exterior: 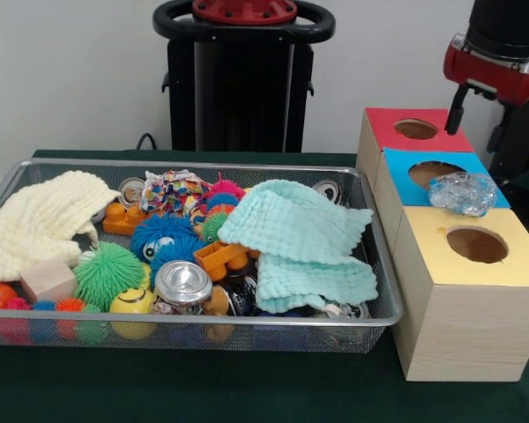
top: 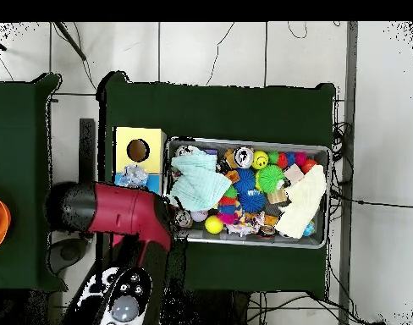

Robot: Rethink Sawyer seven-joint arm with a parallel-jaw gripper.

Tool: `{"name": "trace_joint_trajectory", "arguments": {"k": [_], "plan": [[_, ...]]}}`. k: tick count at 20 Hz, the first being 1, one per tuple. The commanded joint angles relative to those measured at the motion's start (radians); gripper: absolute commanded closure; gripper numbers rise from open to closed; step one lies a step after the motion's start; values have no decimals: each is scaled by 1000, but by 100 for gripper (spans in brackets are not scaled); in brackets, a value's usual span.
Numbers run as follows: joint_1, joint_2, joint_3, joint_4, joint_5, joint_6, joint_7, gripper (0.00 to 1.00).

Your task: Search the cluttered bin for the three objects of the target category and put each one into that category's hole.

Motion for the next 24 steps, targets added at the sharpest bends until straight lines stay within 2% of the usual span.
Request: {"name": "trace_joint_trajectory", "arguments": {"k": [1,8,14,24], "plan": [[-122,26,117,109,-88,-132,-84,0],[-176,44,161,104,-156,-185,-61,0],[-149,106,125,26,-210,-171,6,0],[-142,106,120,11,-239,-149,34,0]]}}
